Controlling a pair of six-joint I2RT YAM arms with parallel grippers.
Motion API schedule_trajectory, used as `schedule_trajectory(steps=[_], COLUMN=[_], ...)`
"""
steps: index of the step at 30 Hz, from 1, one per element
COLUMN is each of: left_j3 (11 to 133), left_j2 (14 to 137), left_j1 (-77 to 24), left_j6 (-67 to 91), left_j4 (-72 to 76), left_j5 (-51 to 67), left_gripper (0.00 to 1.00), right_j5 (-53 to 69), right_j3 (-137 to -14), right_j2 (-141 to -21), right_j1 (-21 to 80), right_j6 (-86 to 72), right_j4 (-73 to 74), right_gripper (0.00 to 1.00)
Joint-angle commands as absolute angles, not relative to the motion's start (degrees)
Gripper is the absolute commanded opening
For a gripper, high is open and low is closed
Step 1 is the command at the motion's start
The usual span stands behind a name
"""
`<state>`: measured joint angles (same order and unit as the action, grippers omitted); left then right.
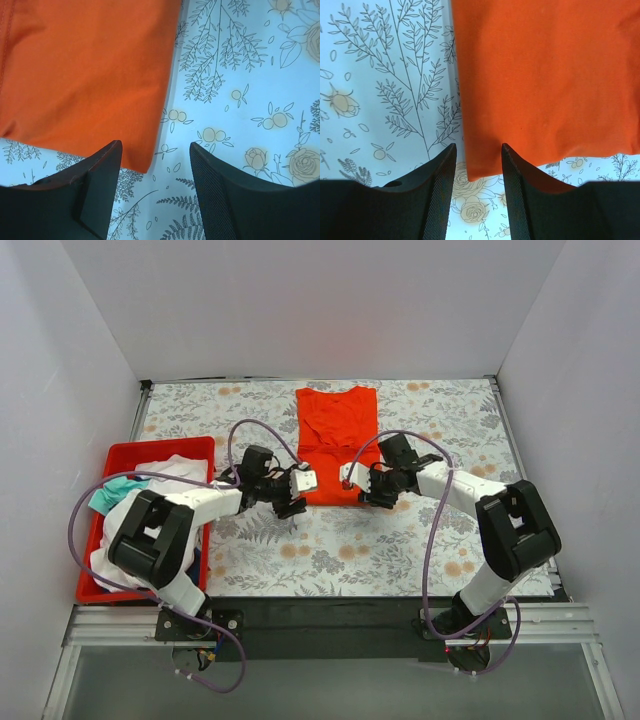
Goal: Fold and stack the t-shirts
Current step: Fold the tshirt
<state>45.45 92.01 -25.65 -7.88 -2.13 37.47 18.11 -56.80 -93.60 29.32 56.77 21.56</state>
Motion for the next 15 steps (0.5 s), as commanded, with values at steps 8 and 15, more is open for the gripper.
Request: schedule_trajectory(steps=[8, 15], left_j3=[45.6, 46.0], left_j2=[97.3, 96.6], left_j1=[-26.0, -26.2], left_j6=[-13.6, -13.8], left_j4=[1.5, 0.3], left_j5=[35.3, 34.8], left_gripper=[0.46, 0.11], right_j5=[15.6, 13.9], right_j3=[-53.8, -54.2], right_j2=[-97.3, -97.6], right_j1=[29.6, 29.5], right_j6=[59.1, 57.5], right_j4=[16.8, 16.6], right_gripper=[0.43, 0.01])
